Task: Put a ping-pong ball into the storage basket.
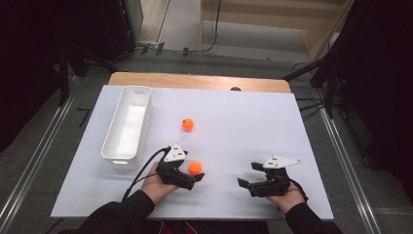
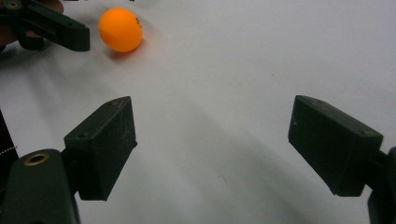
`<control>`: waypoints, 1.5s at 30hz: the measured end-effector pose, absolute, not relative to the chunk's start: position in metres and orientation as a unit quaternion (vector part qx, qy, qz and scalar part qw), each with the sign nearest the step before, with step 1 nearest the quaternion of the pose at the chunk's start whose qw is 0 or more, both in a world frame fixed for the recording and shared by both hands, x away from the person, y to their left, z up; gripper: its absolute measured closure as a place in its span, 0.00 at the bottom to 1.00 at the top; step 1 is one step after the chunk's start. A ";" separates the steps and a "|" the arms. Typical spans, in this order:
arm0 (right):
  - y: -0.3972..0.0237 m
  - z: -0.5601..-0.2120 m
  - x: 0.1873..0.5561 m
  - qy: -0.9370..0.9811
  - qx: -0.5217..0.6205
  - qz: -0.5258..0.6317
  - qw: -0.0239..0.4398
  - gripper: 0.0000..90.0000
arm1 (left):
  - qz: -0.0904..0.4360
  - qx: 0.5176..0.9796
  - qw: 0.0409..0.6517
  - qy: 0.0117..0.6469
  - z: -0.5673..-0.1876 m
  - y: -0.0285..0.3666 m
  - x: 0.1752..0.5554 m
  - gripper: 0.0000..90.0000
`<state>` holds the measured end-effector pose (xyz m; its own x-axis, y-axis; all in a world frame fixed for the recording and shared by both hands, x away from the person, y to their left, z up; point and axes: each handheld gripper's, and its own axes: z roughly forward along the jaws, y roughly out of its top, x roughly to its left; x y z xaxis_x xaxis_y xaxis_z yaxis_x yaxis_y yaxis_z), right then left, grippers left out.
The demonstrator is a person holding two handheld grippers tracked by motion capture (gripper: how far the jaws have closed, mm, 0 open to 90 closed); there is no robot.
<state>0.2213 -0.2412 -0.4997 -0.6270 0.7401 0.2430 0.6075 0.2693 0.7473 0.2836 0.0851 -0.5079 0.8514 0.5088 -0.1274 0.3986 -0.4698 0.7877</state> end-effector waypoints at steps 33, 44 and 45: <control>-0.241 -0.500 0.221 0.796 0.423 0.427 0.078 0.15 | 0.111 0.895 0.361 0.238 -0.514 0.069 0.276 0.18; -0.240 -0.502 0.220 0.801 0.420 0.419 0.080 0.15 | 0.106 0.891 0.374 0.234 -0.513 0.071 0.274 0.37; -0.240 -0.502 0.220 0.800 0.422 0.419 0.077 0.15 | 0.108 0.892 0.372 0.233 -0.513 0.072 0.274 0.38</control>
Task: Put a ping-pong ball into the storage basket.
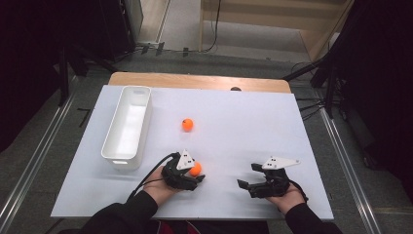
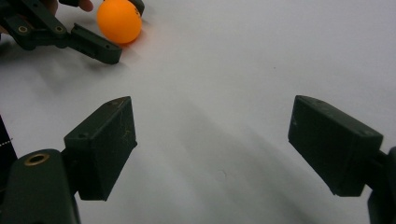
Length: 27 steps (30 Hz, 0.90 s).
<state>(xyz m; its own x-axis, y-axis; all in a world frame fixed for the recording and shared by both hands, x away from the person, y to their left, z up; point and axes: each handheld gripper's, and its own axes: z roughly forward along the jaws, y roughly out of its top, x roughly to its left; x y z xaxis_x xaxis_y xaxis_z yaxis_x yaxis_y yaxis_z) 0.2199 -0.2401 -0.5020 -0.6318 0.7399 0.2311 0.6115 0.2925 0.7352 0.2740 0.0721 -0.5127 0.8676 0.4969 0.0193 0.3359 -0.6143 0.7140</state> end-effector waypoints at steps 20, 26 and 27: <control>-0.243 -0.504 0.221 0.800 0.416 0.425 0.077 0.15 | 0.105 0.887 0.380 0.239 -0.512 0.074 0.274 0.56; -0.243 -0.504 0.221 0.800 0.413 0.427 0.083 0.15 | 0.092 0.884 0.389 0.243 -0.509 0.077 0.276 0.57; -0.243 -0.504 0.221 0.800 0.413 0.427 0.083 0.15 | 0.092 0.882 0.392 0.243 -0.507 0.078 0.276 0.57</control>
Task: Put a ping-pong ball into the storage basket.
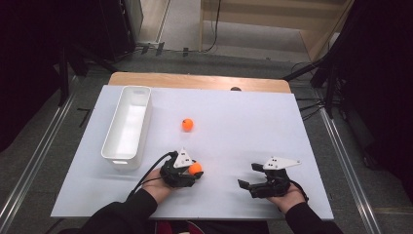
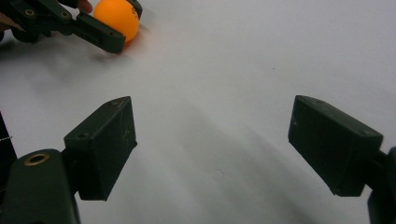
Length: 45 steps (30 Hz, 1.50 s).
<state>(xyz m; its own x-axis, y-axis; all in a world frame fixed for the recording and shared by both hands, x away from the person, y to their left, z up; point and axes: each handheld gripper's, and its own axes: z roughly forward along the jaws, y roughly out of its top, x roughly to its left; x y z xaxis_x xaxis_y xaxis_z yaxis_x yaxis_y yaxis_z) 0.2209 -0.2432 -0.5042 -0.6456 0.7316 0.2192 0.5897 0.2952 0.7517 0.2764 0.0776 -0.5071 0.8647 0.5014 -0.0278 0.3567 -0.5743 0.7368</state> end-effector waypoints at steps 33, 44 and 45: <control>-0.245 -0.505 0.219 0.805 0.403 0.429 0.082 0.15 | 0.062 0.862 0.422 0.276 -0.459 0.089 0.288 0.57; -0.243 -0.505 0.219 0.807 0.400 0.428 0.081 0.15 | 0.073 0.858 0.426 0.277 -0.443 0.099 0.289 0.57; -0.243 -0.505 0.219 0.807 0.400 0.427 0.081 0.15 | 0.072 0.856 0.429 0.280 -0.442 0.099 0.289 0.57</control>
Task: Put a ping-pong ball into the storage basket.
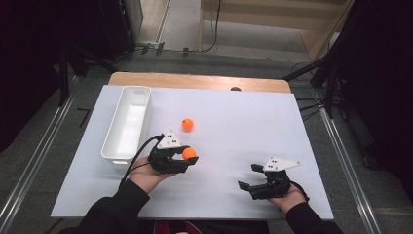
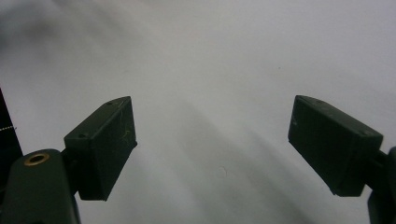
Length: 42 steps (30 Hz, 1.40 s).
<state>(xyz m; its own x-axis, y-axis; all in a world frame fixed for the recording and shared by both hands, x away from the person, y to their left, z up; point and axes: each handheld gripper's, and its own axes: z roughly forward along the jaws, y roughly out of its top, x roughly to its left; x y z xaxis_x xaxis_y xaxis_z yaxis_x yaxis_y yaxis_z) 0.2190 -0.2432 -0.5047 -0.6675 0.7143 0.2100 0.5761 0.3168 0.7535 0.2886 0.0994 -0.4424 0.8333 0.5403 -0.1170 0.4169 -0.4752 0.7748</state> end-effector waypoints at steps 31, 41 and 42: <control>-0.248 -0.503 0.216 0.804 0.403 0.429 0.081 0.15 | 0.086 0.853 0.427 0.287 -0.404 0.114 0.296 0.57; -0.247 -0.500 0.214 0.802 0.401 0.435 0.082 0.15 | 0.089 0.853 0.425 0.288 -0.397 0.118 0.300 0.57; -0.247 -0.499 0.214 0.801 0.402 0.435 0.085 0.15 | 0.089 0.854 0.425 0.287 -0.397 0.118 0.300 0.57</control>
